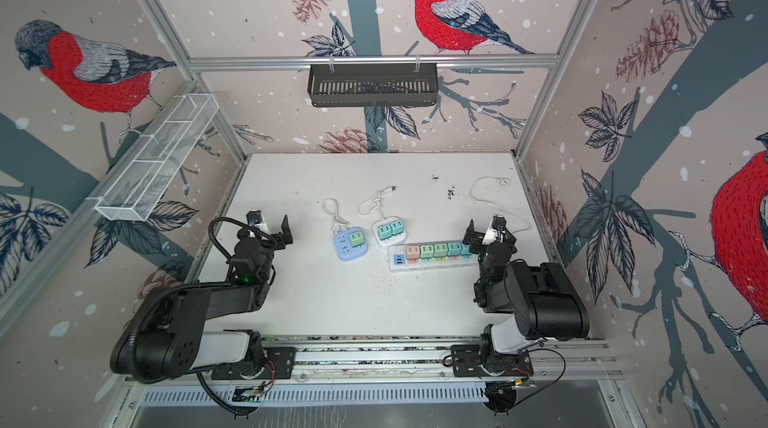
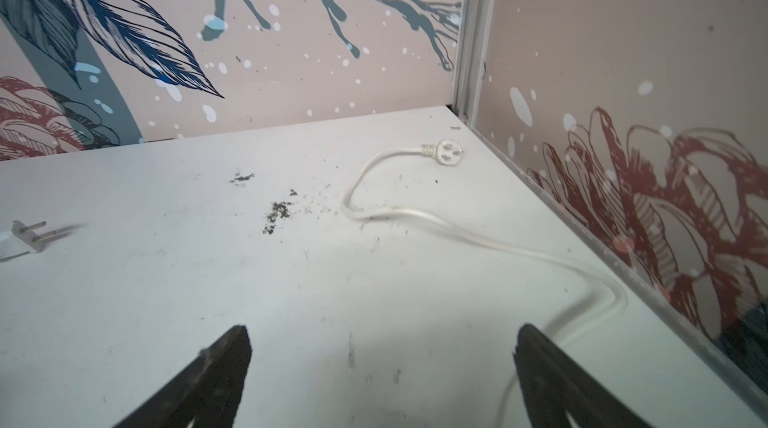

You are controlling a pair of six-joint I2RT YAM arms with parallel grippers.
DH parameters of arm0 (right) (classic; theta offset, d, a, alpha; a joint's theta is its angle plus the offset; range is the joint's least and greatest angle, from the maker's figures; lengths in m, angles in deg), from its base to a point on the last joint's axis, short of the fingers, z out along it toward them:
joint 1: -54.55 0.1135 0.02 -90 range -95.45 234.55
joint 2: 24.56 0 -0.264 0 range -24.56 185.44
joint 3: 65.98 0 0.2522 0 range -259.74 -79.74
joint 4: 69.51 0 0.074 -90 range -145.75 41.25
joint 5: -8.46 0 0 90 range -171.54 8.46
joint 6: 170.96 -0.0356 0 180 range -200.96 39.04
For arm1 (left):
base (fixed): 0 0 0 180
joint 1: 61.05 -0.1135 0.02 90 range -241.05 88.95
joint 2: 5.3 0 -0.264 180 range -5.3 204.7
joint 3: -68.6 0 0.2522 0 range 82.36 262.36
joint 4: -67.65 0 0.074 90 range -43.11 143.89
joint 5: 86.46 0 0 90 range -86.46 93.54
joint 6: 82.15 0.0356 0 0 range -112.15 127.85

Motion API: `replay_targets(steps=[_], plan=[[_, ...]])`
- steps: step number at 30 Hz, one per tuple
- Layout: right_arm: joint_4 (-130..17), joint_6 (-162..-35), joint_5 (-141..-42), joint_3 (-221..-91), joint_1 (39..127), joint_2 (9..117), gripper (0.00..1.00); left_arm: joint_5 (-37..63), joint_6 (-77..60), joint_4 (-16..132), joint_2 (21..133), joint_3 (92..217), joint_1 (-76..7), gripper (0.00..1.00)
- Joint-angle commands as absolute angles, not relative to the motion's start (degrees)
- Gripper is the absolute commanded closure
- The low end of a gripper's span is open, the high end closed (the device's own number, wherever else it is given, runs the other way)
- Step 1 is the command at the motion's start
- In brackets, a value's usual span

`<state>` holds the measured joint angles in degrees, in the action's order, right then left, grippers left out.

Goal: Insert the plug

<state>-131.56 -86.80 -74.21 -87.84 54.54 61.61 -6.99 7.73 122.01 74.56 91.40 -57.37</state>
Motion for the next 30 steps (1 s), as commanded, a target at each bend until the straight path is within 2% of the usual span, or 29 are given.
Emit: replay_targets(steps=[1, 2, 3, 6, 9, 12, 30], plan=[[-128.09, -86.69, -72.67, -91.95, 54.72, 62.11, 0.0, -5.63, 7.56, 141.71, 82.38, 87.88, -58.42, 0.03], [-130.76, -85.7, -71.2, -91.2, 55.68, 62.78, 0.0, -5.22, 8.03, 149.28, 85.95, 86.7, -58.75, 0.03], [-133.97, -85.44, -70.02, -90.2, 56.2, 63.5, 0.0, -4.8, 7.94, 149.21, 85.13, 85.66, -58.75, 0.03], [-130.28, -85.79, -69.33, -91.34, 56.26, 62.75, 0.0, -8.41, 6.54, 139.62, 84.2, 90.07, -58.94, 0.03], [-132.81, -85.62, -69.24, -90.73, 56.36, 63.56, 0.0, -10.51, 5.37, 128.21, 83.05, 95.24, -59.21, 0.03], [-132.7, -85.45, -69.09, -90.73, 56.48, 63.51, 0.0, -10.26, 5.72, 132.64, 84.08, 93.93, -59.19, 0.03], [-132.21, -85.44, -68.98, -91.13, 56.57, 63.77, 0.0, -10.0, 6.01, 131.1, 83.87, 94.49, -59.03, 0.02]])
